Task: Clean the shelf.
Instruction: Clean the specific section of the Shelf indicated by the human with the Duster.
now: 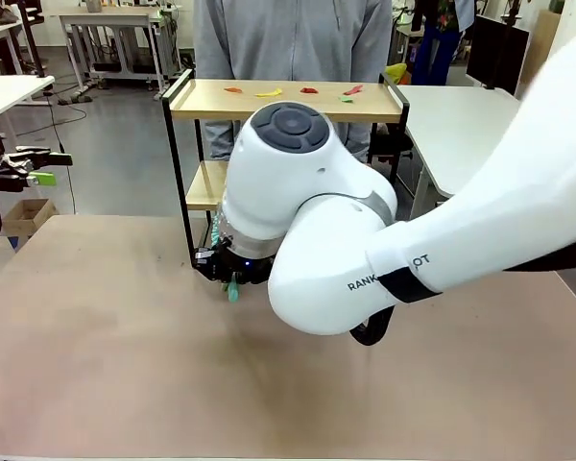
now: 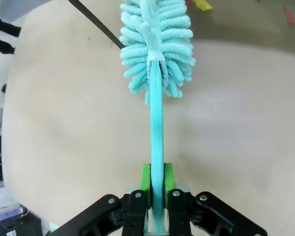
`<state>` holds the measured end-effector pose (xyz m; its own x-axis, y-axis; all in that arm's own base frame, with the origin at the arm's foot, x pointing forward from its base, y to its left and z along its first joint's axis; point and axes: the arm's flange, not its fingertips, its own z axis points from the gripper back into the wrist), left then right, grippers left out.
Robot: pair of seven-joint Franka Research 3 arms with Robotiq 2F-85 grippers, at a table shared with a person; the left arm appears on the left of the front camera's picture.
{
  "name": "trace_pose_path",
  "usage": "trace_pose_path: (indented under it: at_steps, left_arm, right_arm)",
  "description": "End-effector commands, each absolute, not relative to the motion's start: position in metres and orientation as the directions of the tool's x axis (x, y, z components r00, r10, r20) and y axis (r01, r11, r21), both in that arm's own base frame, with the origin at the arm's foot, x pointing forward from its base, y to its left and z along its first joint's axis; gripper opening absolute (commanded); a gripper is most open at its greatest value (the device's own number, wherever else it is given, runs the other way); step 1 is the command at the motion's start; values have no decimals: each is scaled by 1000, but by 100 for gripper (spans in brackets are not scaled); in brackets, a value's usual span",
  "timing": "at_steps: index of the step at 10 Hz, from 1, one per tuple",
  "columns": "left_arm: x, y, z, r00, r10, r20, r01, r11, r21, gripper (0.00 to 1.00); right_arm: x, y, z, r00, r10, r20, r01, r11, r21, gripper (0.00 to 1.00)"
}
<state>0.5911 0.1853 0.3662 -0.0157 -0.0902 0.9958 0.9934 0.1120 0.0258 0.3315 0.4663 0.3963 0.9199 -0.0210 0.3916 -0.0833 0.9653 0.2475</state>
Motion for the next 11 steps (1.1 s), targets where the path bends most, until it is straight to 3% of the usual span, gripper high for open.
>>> trace_pose_path:
  at_steps: [1, 9, 11]
  left_arm:
    - [591, 185, 368, -20, -90, 996, 993, 110, 30, 100]
    - [591, 185, 368, -20, -90, 996, 993, 110, 30, 100]
    - [591, 185, 368, -20, -90, 996, 993, 110, 30, 100]
  right_arm:
    - [347, 509, 380, 906, -38, 422, -66, 971, 230, 13]
    - [375, 530, 345, 928, -75, 366, 10, 984, 176, 13]
    - [376, 522, 349, 915, -34, 402, -42, 983, 179, 13]
